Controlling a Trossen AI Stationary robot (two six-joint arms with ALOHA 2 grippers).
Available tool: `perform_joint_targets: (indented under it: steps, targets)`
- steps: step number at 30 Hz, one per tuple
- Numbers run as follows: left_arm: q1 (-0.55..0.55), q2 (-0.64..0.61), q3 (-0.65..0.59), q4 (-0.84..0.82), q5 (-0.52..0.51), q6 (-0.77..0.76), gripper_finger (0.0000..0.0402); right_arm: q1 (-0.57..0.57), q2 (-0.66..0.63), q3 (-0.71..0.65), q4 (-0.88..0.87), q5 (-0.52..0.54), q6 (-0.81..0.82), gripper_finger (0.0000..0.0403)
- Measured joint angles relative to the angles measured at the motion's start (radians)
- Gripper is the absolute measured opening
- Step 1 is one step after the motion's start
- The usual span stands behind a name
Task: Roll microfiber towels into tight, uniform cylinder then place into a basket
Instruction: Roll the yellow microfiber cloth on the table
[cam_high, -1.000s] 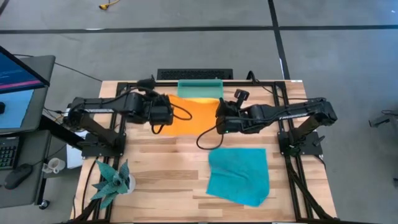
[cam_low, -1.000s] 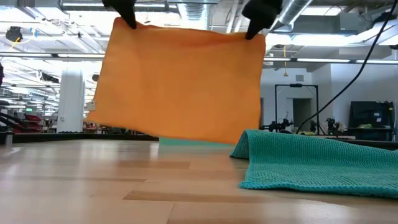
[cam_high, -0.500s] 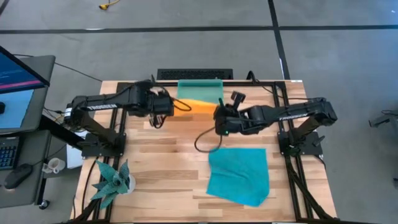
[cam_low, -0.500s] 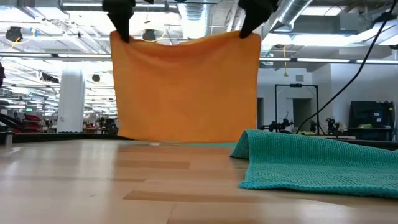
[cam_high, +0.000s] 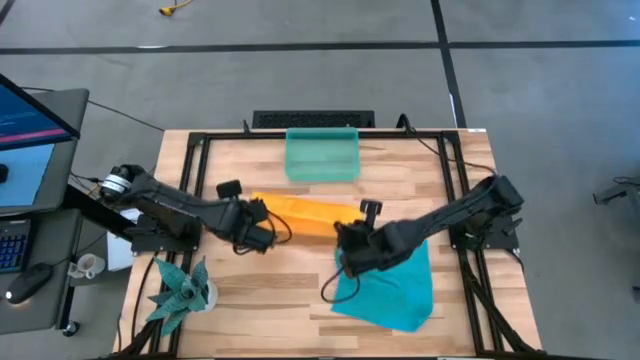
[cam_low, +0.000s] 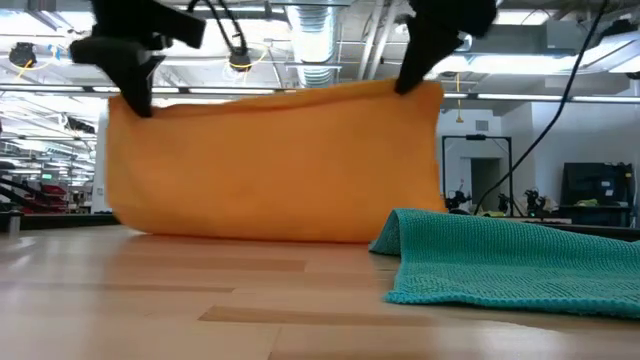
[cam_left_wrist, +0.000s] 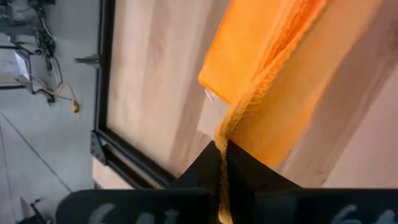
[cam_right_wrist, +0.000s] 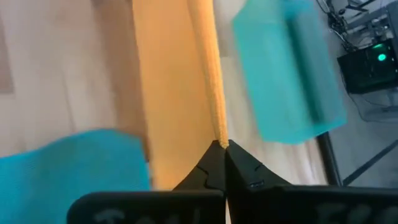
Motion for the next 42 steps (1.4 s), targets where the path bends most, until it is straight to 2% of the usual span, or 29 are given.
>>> perform_joint_targets:
  steps: [7, 11, 13, 19, 27, 32, 36, 42]
  targets:
    - [-0.09, 0.001, -0.06, 0.132, 0.004, -0.069, 0.0001, 0.062, 0.13, 0.0, -0.023, 0.001, 0.065, 0.0005]
    - [-0.097, 0.0, -0.062, 0.168, -0.08, -0.136, 0.0001, 0.07, 0.175, -0.001, -0.034, 0.056, 0.099, 0.0009]
    - [-0.086, 0.0, -0.062, 0.165, -0.12, -0.174, 0.0001, 0.057, 0.179, -0.001, -0.047, 0.077, 0.123, 0.0014]
    - [-0.021, 0.0, -0.062, 0.164, -0.15, -0.202, 0.0001, -0.014, 0.176, -0.001, -0.049, 0.114, 0.168, 0.0006]
    - [0.047, 0.0, -0.065, 0.169, -0.188, -0.174, 0.0001, -0.065, 0.201, 0.001, -0.031, 0.074, 0.229, 0.0019]
    - [0.064, 0.0, -0.147, 0.231, -0.202, -0.155, 0.0001, -0.071, 0.21, 0.0, -0.016, 0.074, 0.23, 0.0006]
    - [0.064, 0.0, -0.207, 0.285, -0.201, -0.149, 0.0001, -0.084, 0.21, -0.014, 0.003, 0.074, 0.254, 0.0012]
    - [0.074, 0.0, -0.22, 0.314, -0.204, -0.155, 0.0001, -0.109, 0.21, -0.056, 0.036, 0.055, 0.256, 0.0009]
